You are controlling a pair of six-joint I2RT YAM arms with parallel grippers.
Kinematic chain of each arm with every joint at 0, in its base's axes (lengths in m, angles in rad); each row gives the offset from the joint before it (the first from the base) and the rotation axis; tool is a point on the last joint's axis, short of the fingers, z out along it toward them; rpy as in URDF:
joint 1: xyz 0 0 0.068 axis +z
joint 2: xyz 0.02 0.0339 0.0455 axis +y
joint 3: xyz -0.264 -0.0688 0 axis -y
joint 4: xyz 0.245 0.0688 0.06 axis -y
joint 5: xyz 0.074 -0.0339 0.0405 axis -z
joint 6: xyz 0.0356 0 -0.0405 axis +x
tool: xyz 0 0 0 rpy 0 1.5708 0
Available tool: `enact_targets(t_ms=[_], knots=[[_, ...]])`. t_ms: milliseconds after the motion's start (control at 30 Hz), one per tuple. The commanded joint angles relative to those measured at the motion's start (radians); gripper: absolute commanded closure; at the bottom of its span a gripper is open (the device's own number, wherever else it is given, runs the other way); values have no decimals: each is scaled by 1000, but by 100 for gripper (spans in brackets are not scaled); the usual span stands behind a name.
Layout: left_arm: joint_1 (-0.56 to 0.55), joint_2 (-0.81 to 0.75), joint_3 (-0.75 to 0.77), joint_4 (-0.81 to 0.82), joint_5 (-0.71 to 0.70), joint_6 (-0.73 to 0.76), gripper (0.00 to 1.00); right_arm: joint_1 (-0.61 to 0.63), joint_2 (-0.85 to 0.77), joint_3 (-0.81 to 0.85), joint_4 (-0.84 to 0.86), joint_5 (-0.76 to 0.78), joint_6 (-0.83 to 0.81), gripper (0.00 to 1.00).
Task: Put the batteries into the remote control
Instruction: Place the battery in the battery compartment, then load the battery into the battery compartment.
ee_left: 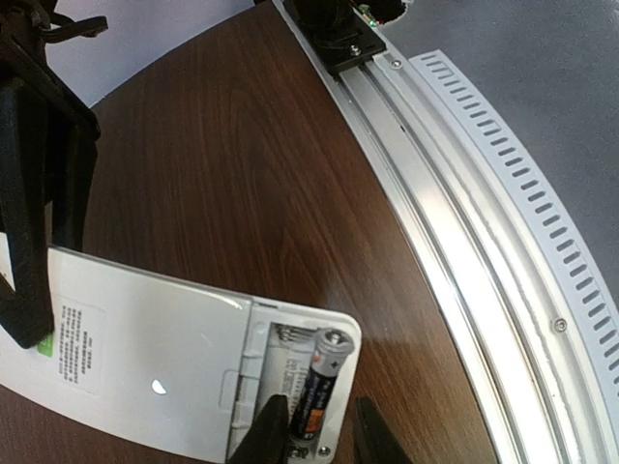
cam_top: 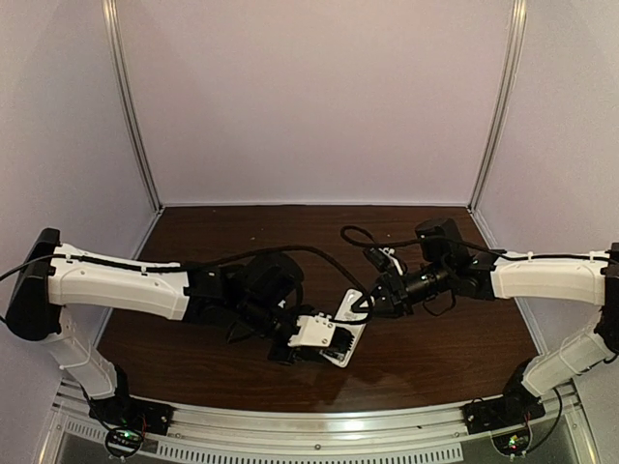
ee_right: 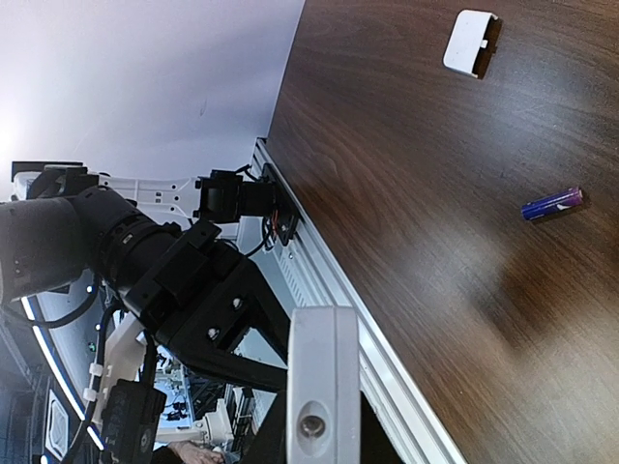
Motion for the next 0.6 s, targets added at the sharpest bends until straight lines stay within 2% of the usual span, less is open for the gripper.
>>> enact_targets(t_ms=[0,100,200,433,567], knots=[[17,7,-25,-83,-66,-46,69,4,-13,52,26,-45,-13,100],[36,-32,-38,-39,-62,-77,62,1,-13,36,40,-21,1,100],[49,-76,-59,13,-71,-103,51,0,2,21,108,-20,22,100],[74,-172,-111,116,-160,-164,46,-6,27,-6,161,8,47,100],[111,-236,-146,201,-258,-309,42,-20,34,-38,241,66,88,100]])
